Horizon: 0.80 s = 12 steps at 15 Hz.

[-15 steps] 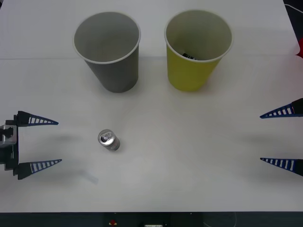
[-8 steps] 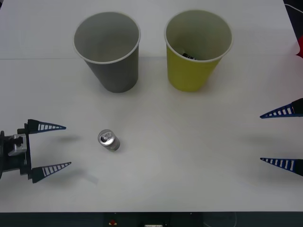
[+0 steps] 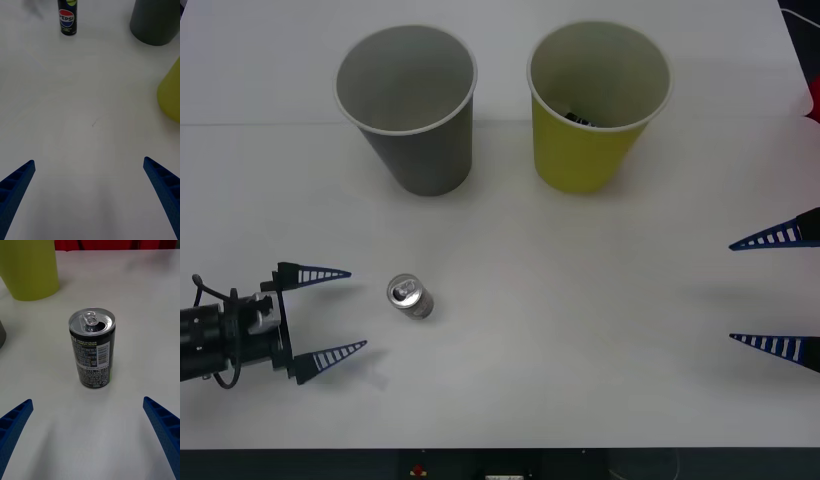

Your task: Put the can into the green bin and the plastic bottle into the gray bin

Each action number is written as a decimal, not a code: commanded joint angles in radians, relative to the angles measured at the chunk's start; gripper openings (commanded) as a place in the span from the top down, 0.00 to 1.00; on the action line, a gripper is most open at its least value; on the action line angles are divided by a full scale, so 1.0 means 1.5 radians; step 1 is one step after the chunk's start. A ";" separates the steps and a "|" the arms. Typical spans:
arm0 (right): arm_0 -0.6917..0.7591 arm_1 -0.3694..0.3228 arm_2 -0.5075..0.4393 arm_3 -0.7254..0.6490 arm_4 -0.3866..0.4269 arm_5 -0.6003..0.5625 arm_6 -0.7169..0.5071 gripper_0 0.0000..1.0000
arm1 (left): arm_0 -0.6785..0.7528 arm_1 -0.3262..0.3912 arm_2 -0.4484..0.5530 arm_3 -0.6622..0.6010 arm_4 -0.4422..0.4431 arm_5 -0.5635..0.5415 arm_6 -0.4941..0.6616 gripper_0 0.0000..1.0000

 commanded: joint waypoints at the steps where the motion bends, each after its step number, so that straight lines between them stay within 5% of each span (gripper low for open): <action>1: 0.000 0.000 0.000 0.000 0.000 0.000 0.000 0.00 | -0.035 -0.037 -0.009 0.057 0.000 0.002 -0.019 0.00; 12: 0.000 0.000 0.000 0.000 0.000 0.000 0.000 0.00 | -0.068 -0.132 -0.044 0.076 -0.006 0.072 -0.016 0.00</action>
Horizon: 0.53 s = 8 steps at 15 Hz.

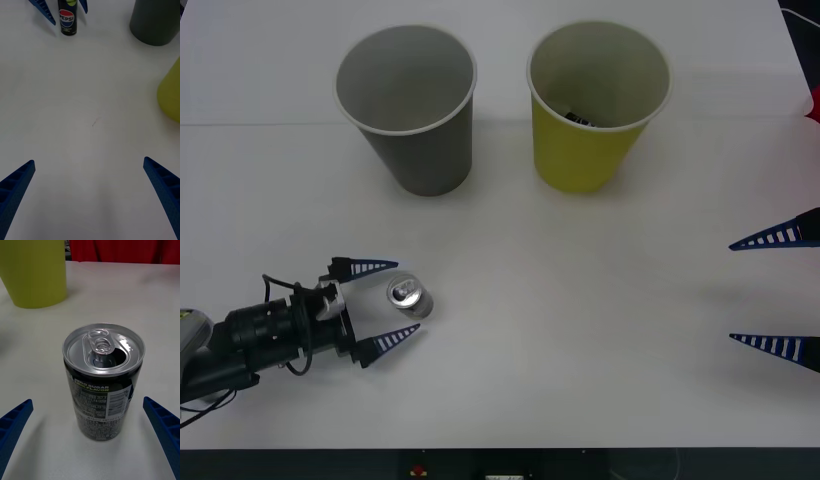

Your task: Put the can into the green bin and the plastic bottle into the gray bin

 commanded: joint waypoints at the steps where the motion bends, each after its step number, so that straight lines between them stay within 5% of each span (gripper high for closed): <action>1: 0.000 0.000 0.000 0.000 0.000 0.000 0.000 0.00 | -0.005 -0.027 -0.007 0.000 -0.002 0.011 0.008 0.00; 8: 0.000 0.000 0.000 0.000 0.000 0.000 0.000 0.00 | -0.012 -0.048 -0.023 0.000 -0.002 0.026 0.018 0.00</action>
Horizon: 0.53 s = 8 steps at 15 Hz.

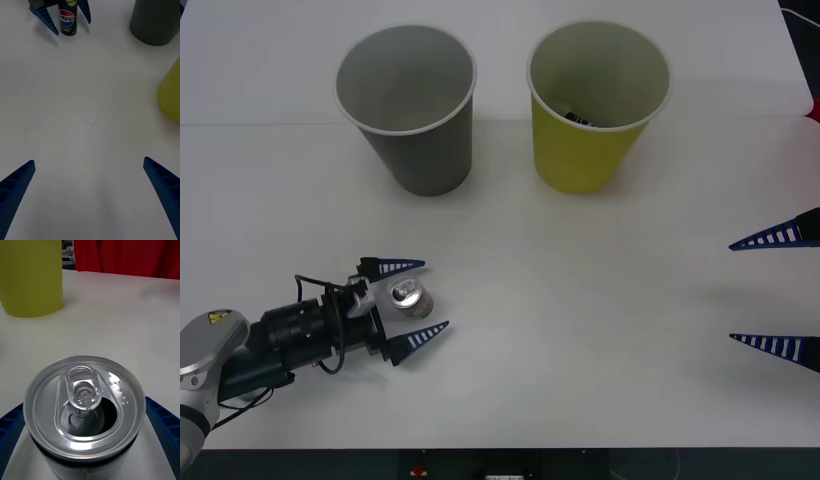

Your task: Put the can into the green bin and the plastic bottle into the gray bin

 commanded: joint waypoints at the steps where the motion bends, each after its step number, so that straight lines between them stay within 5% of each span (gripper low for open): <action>1: 0.000 0.000 0.000 0.000 0.000 0.000 0.000 0.00 | 0.000 0.000 0.000 0.000 -0.001 0.000 0.001 0.10; 2: 0.000 0.000 0.000 0.000 0.000 0.000 0.000 0.00 | 0.000 0.000 0.000 -0.001 -0.001 0.000 0.002 0.76; 3: 0.000 0.000 0.000 0.000 0.000 0.000 0.000 0.00 | 0.000 0.000 0.000 -0.001 -0.001 0.000 0.002 1.00; 8: 0.000 0.000 0.000 0.000 0.000 0.000 0.000 0.00 | 0.000 0.000 0.000 0.000 -0.002 -0.002 0.002 1.00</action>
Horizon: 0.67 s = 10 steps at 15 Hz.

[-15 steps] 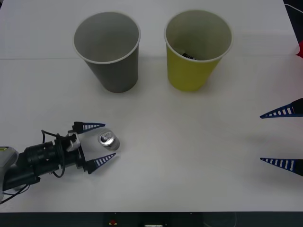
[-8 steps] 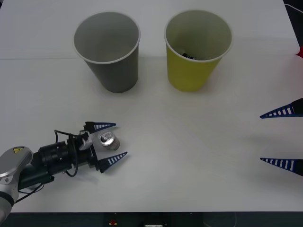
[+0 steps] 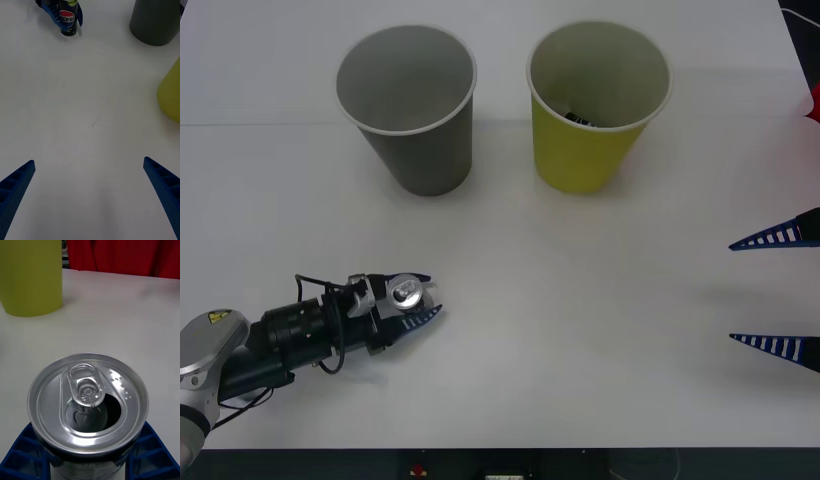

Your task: Put the can into the green bin and the plastic bottle into the gray bin

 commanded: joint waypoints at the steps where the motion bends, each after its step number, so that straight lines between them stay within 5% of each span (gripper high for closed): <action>1: 0.000 0.000 0.000 0.000 0.000 0.000 0.000 0.00 | 0.000 0.000 0.000 0.000 0.000 -0.003 0.000 1.00; 10: 0.000 0.000 0.000 0.000 0.000 0.000 0.000 0.00 | 0.003 0.028 -0.020 -0.047 0.004 -0.017 0.086 1.00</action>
